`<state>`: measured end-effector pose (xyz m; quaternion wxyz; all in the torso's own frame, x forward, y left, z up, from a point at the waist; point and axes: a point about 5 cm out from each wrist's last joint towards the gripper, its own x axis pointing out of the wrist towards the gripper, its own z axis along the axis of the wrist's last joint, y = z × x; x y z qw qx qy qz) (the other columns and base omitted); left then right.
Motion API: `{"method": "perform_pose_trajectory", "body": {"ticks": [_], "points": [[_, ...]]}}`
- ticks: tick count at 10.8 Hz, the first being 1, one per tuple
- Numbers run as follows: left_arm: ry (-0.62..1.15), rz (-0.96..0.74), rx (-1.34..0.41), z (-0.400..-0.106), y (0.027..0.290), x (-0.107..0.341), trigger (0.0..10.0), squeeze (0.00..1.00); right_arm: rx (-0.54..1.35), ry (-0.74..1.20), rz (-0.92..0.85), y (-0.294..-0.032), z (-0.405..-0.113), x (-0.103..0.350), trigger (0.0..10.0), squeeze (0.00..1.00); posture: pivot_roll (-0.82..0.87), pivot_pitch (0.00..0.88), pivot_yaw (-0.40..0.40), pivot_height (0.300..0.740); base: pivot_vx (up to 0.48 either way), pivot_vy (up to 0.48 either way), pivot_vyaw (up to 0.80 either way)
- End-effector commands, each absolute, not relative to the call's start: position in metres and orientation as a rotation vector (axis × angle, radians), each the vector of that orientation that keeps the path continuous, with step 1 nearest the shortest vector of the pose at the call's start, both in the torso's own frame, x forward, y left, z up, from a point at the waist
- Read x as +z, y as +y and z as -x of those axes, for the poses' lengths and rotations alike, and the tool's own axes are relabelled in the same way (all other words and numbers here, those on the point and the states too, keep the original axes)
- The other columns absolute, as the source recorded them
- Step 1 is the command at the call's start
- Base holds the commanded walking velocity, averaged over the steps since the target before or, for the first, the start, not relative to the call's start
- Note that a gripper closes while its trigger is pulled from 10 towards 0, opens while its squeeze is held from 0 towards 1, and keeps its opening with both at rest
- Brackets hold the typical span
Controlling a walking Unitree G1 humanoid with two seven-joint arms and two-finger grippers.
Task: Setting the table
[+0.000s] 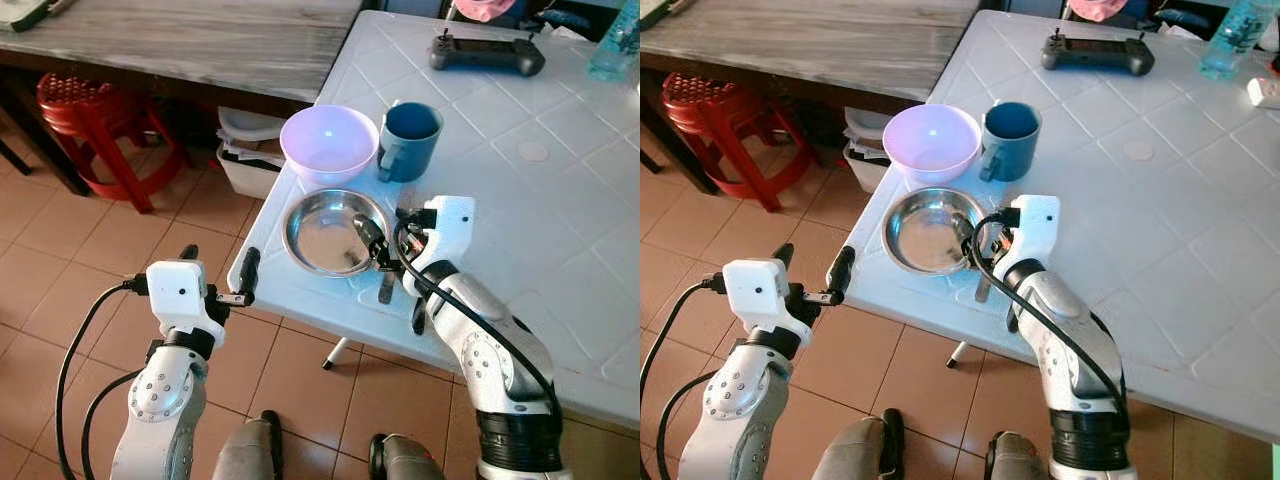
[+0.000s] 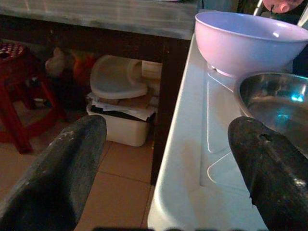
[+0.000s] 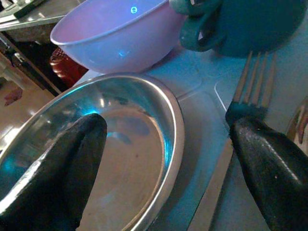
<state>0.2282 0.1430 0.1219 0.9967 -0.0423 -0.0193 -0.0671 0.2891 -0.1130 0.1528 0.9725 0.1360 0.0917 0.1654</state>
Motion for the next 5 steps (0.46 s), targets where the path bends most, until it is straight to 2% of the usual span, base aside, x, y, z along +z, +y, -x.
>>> {"method": "perform_pose_trajectory", "body": {"ticks": [1, 5], "points": [[-0.026, 0.087, -0.129, -0.2276, 0.1442, 0.1186, 10.0, 0.0, 0.338, 0.149, -0.281, -0.1136, -0.2883, 0.1629, 10.0, 0.0, 0.05, 0.199, 0.053, 0.74, 0.0, 0.0, 0.0], [-0.026, 0.088, -0.129, -0.2273, 0.1441, 0.1173, 10.0, 0.0, 0.355, 0.145, -0.271, -0.1122, -0.2922, 0.1652, 10.0, 0.0, 0.05, 0.198, 0.047, 0.74, 0.0, 0.0, 0.0]]}}
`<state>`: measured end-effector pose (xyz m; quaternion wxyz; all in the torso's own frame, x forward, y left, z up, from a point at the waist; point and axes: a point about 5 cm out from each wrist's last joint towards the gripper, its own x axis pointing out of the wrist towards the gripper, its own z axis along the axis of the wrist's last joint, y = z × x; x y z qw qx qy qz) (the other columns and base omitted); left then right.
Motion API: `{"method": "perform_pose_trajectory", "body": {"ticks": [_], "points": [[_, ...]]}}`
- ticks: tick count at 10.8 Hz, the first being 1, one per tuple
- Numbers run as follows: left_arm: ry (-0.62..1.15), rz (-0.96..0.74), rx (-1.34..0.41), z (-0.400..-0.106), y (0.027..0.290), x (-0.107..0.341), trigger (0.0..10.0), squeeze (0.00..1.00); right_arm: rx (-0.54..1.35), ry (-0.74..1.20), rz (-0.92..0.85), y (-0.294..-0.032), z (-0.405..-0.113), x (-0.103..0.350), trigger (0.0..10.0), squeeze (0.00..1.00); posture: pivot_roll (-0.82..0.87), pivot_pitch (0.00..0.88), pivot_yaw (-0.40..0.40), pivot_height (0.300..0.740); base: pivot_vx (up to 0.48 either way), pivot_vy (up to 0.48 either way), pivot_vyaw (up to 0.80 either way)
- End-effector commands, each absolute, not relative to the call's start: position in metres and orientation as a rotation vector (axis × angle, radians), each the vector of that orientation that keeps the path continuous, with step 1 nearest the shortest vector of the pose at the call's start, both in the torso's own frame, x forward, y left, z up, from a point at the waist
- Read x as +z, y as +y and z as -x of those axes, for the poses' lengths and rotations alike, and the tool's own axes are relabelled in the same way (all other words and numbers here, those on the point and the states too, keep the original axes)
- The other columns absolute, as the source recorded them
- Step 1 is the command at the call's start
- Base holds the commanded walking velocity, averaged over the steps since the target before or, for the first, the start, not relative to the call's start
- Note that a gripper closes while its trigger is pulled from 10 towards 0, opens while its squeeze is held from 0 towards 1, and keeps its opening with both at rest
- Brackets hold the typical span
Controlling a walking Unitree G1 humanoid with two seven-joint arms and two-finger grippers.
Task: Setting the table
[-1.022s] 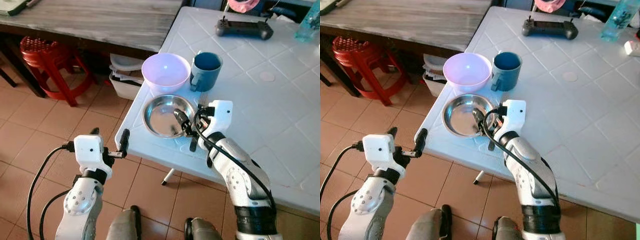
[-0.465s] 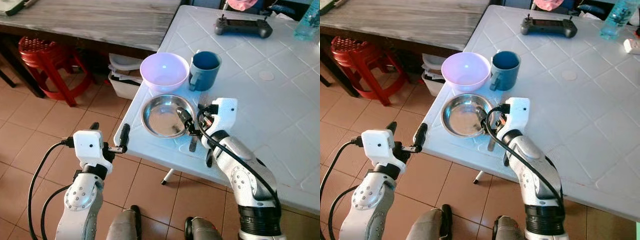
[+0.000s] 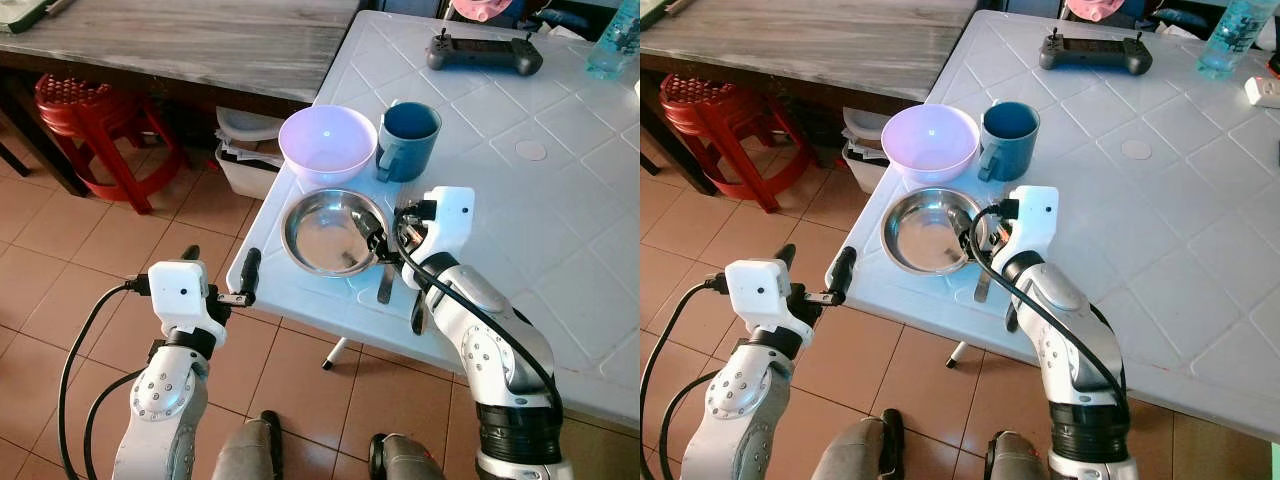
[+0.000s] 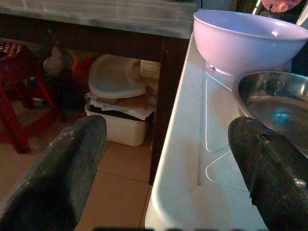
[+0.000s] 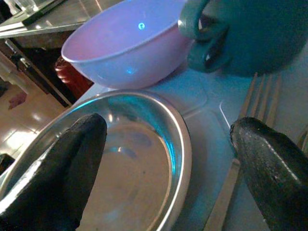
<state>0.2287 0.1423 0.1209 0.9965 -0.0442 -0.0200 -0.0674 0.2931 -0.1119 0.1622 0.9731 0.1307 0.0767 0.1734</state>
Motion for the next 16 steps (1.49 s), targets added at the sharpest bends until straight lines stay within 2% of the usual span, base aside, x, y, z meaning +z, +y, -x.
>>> {"method": "perform_pose_trajectory", "body": {"ticks": [1, 4, 5, 6, 7, 8, 9, 13, 16], "points": [[-0.027, 0.089, -0.13, -0.227, 0.144, 0.117, 10.0, 0.0, 0.367, 0.151, -0.266, -0.11, -0.294, 0.164, 10.0, 0.0, 0.05, 0.2, 0.046, 0.74, 0.0, 0.0, 0.0], [-0.026, 0.09, -0.126, -0.226, 0.143, 0.117, 10.0, 0.0, 0.414, 0.174, -0.252, -0.102, -0.297, 0.158, 10.0, 0.0, 0.05, 0.207, 0.041, 0.74, 0.0, 0.0, 0.0], [-0.026, 0.089, -0.125, -0.226, 0.143, 0.117, 10.0, 0.0, 0.432, 0.187, -0.254, -0.099, -0.298, 0.155, 5.3, 0.0, 0.06, 0.208, 0.039, 0.74, 0.0, 0.0, 0.0], [-0.025, 0.088, -0.122, -0.225, 0.143, 0.117, 10.0, 0.0, 0.445, 0.198, -0.255, -0.097, -0.298, 0.152, 2.5, 0.0, 0.06, 0.21, 0.039, 0.74, 0.0, 0.0, 0.0], [-0.025, 0.088, -0.121, -0.225, 0.143, 0.117, 10.0, 0.0, 0.457, 0.219, -0.249, -0.095, -0.297, 0.147, 2.7, 0.0, 0.06, 0.214, 0.038, 0.74, 0.0, 0.0, 0.0], [-0.023, 0.088, -0.121, -0.225, 0.143, 0.117, 10.0, 0.0, 0.473, 0.24, -0.244, -0.092, -0.296, 0.142, 0.9, 0.0, 0.06, 0.214, 0.039, 0.74, 0.0, 0.0, 0.0], [-0.024, 0.086, -0.122, -0.225, 0.144, 0.117, 10.0, 0.0, 0.472, 0.254, -0.24, -0.091, -0.296, 0.138, 0.0, 0.0, 0.06, 0.215, 0.041, 0.74, 0.0, 0.0, 0.0], [-0.015, 0.086, -0.157, -0.225, 0.143, 0.117, 10.0, 0.0, 0.412, 0.325, -0.228, -0.098, -0.298, 0.126, 0.0, 0.0, 0.07, 0.211, 0.046, 0.74, 0.0, 0.0, 0.0], [0.001, 0.099, -0.289, -0.219, 0.141, 0.116, 10.0, 0.0, 0.325, 0.433, -0.139, -0.109, -0.31, 0.115, 0.0, 0.0, 0.07, 0.208, 0.047, 0.74, 0.0, 0.0, 0.0]]}}
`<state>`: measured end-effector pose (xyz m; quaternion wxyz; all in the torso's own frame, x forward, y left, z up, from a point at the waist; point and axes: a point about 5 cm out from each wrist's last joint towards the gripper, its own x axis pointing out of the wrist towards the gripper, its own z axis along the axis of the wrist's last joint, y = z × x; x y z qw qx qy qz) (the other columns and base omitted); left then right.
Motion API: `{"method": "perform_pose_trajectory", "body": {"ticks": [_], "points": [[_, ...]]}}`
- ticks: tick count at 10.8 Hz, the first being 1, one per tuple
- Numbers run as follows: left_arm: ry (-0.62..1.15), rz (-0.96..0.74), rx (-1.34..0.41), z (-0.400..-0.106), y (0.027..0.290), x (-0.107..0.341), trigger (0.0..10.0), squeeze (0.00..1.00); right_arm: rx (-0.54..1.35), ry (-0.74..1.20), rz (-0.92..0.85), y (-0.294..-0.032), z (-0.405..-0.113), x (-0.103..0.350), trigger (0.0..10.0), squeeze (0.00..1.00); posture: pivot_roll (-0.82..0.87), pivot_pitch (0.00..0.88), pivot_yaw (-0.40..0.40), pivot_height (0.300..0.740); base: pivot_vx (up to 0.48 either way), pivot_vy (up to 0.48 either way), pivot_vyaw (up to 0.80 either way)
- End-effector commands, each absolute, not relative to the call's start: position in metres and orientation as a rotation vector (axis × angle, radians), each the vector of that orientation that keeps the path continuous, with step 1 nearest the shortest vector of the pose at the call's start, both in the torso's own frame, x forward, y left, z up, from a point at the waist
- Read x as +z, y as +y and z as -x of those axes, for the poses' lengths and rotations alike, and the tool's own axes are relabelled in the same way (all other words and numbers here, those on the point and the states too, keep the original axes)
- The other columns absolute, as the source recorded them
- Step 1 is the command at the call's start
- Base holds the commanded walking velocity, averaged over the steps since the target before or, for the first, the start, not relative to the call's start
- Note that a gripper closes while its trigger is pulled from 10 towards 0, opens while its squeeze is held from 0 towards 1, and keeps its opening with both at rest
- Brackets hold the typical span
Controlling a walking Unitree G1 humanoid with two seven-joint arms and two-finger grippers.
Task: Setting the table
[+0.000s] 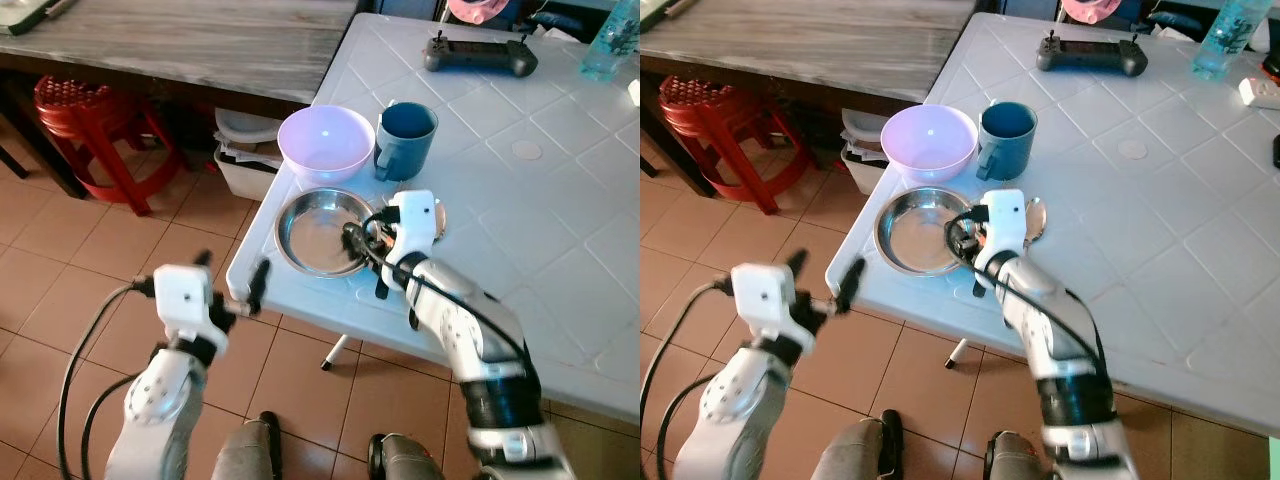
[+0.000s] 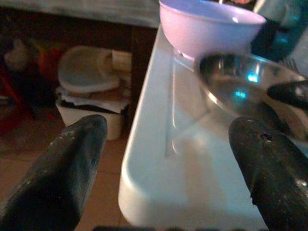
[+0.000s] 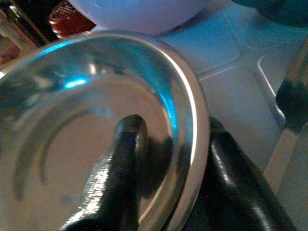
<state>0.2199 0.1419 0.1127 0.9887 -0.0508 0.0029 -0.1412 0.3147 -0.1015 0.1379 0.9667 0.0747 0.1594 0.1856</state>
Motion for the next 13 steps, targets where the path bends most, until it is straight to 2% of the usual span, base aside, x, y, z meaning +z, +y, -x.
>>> {"method": "perform_pose_trajectory", "body": {"ticks": [1, 3, 5, 9, 11, 13], "points": [[0.009, 0.104, -0.33, -0.216, 0.14, 0.115, 10.0, 0.0, 0.31, 0.441, -0.13, -0.112, -0.312, 0.114, 0.0, 0.0, 0.07, 0.205, 0.046, 0.74, 0.0, 0.0, 0.0], [0.052, 0.123, -0.432, -0.209, 0.141, 0.109, 10.0, 0.0, 0.261, 0.486, -0.14, -0.116, -0.315, 0.109, 0.0, 0.0, 0.07, 0.204, 0.049, 0.74, 0.0, 0.0, 0.0], [0.042, 0.109, -0.425, -0.213, 0.145, 0.11, 10.0, 0.0, 0.234, 0.512, -0.148, -0.118, -0.315, 0.105, 0.0, 0.0, 0.07, 0.201, 0.05, 0.74, 0.0, 0.0, 0.0], [0.076, 0.061, -0.21, -0.227, 0.158, 0.101, 10.0, 0.0, 0.28, 0.432, -0.257, -0.112, -0.313, 0.116, 0.0, 0.0, 0.06, 0.184, 0.041, 0.74, 0.0, 0.0, 0.0], [0.084, 0.083, -0.062, -0.229, 0.169, 0.095, 10.0, 0.0, 0.305, 0.342, -0.332, -0.105, -0.31, 0.128, 0.0, 0.0, 0.04, 0.157, 0.047, 0.74, 0.0, 0.48, 0.0], [0.057, 0.107, -0.043, -0.237, 0.168, 0.097, 10.0, 0.0, 0.321, 0.31, -0.387, -0.103, -0.307, 0.135, 0.0, 0.0, 0.04, 0.137, 0.037, 0.74, 0.0, 0.48, 0.0]]}}
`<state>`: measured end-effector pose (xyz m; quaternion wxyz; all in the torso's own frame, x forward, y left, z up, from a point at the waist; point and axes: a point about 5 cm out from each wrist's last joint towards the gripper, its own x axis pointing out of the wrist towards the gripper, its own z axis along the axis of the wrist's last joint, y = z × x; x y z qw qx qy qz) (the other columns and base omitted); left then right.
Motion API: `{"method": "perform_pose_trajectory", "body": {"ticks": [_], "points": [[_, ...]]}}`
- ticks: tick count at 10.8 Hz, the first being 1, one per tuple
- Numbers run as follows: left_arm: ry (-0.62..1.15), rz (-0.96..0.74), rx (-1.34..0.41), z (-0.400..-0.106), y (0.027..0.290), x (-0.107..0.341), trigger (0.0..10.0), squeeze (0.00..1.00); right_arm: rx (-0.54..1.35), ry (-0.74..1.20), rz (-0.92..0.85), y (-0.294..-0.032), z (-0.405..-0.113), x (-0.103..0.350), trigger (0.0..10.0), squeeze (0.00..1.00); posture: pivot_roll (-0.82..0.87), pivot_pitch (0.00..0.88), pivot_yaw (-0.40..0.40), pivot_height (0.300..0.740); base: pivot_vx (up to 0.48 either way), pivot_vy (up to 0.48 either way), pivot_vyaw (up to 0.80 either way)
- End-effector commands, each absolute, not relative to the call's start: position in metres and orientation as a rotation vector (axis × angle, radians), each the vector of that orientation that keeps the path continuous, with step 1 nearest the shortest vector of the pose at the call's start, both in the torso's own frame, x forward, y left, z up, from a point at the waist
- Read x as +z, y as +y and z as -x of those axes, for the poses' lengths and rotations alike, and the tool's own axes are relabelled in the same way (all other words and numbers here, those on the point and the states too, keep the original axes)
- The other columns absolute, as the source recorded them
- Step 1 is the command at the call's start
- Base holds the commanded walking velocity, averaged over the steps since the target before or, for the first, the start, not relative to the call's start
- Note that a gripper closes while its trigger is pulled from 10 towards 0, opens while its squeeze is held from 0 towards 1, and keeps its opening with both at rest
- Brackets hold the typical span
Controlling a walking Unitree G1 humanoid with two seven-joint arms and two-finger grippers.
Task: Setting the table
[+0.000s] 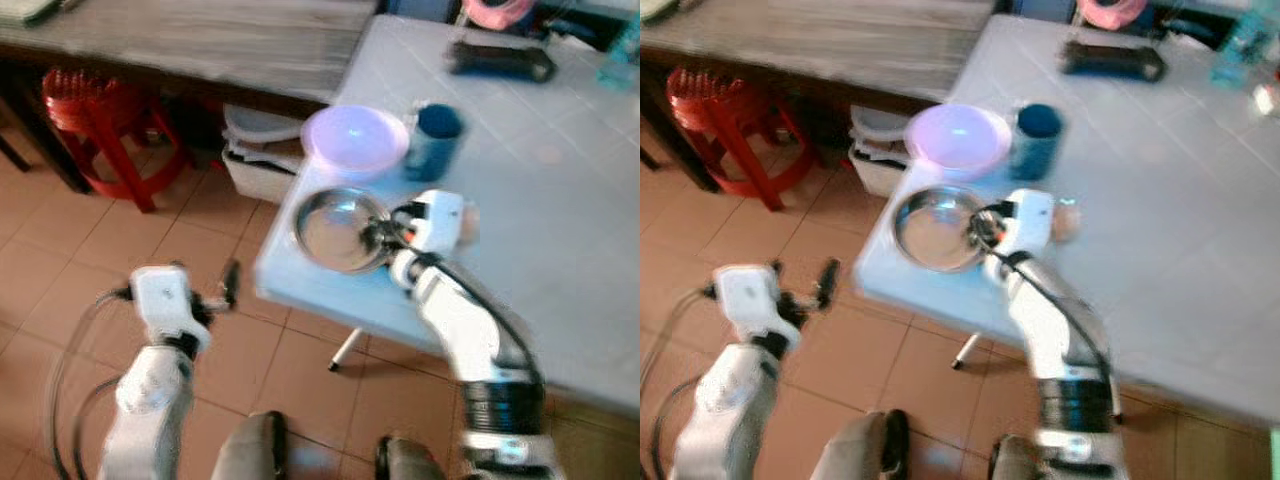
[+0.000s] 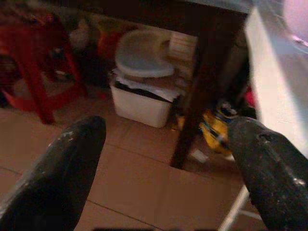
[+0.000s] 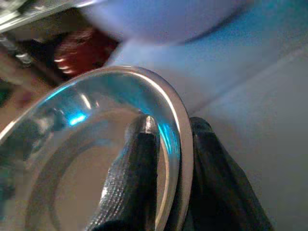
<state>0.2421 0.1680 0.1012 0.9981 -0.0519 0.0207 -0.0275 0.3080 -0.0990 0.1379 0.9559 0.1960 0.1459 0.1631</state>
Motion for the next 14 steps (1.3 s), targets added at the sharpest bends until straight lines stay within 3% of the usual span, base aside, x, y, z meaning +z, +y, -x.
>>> {"method": "perform_pose_trajectory", "body": {"ticks": [1, 5, 7, 10, 14], "points": [[0.038, 0.105, -0.056, -0.242, 0.166, 0.1, 10.0, 0.0, 0.339, 0.297, -0.405, -0.101, -0.306, 0.139, 0.0, 0.0, 0.03, 0.133, 0.038, 0.74, 0.0, 0.48, 0.0], [0.006, 0.091, -0.064, -0.25, 0.169, 0.105, 10.0, 0.0, 0.325, 0.298, -0.341, -0.102, -0.299, 0.136, 0.0, 0.0, 0.03, 0.12, 0.044, 0.74, 0.0, 0.48, 0.0], [0.001, 0.104, -0.07, -0.25, 0.168, 0.105, 10.0, 0.0, 0.174, 0.352, -0.361, -0.125, -0.298, 0.123, 0.0, 0.0, 0.02, 0.122, 0.046, 0.74, 0.0, 0.48, 0.0], [-0.023, 0.095, -0.104, -0.254, 0.162, 0.106, 10.0, 0.0, 0.111, 0.136, -0.305, -0.136, -0.305, 0.149, 0.0, 0.0, 0.02, 0.107, 0.048, 0.74, 0.0, 0.462, 0.0], [-0.055, 0.102, -0.12, -0.26, 0.15, 0.111, 10.0, 0.0, 0.094, 0.059, -0.272, -0.143, -0.305, 0.151, 0.0, 0.0, 0.02, 0.103, 0.05, 0.74, 0.391, 0.167, 0.0]]}}
